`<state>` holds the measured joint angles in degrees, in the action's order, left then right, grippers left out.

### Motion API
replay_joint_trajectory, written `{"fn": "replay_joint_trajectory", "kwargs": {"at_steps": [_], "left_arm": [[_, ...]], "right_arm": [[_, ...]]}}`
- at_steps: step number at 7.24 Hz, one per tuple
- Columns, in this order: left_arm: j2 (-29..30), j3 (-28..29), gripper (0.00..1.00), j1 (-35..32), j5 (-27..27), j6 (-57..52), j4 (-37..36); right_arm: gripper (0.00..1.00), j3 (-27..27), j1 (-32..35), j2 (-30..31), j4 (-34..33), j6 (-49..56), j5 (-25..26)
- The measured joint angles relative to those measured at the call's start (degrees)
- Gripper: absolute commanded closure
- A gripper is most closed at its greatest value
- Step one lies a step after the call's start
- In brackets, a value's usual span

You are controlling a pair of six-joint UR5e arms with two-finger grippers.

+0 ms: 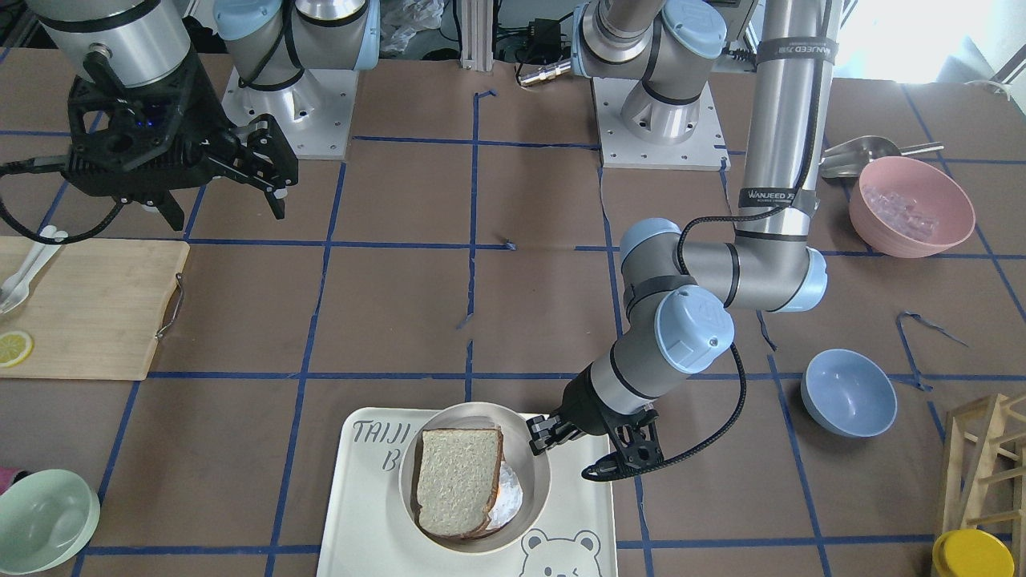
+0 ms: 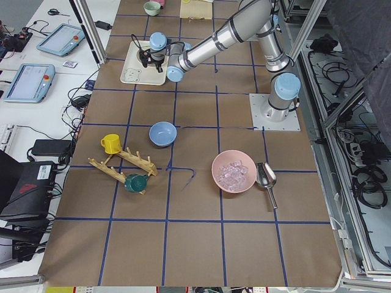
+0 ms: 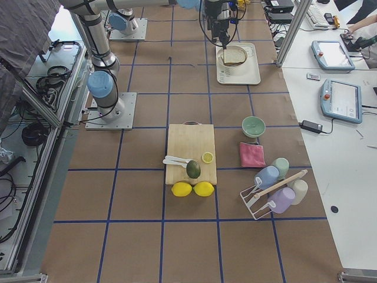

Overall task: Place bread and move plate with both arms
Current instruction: 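Slide the plate with the left gripper farther from the robot onto the tray, then release the plate and draw the left gripper back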

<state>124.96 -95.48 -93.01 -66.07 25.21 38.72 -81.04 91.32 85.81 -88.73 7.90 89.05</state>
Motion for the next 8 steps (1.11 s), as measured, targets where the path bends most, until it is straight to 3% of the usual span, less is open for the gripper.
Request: {"fn": "replay_joint_trajectory", "kwargs": {"at_steps": [1,2,6,8], "left_arm": [[1.1,0.46,0.55,0.0,-0.02,0.17,-0.08],[1.65,0.71,0.01,-0.03,-0.06,0.45,-0.11],[-1.5,1.37,0.0,-0.12,-0.69,1.31,2.3],[-8.05,1.97,0.0,-0.44,-1.41,1.49,10.93]], "right_arm": [[0.0,0.0,0.0,-0.01,0.03,0.09,0.07],[0.0,0.0,0.0,-0.03,0.04,0.15,0.1],[0.0,0.0,0.0,0.0,0.05,0.27,0.16],[0.0,0.0,0.0,0.03,0.05,0.31,0.21]]}}
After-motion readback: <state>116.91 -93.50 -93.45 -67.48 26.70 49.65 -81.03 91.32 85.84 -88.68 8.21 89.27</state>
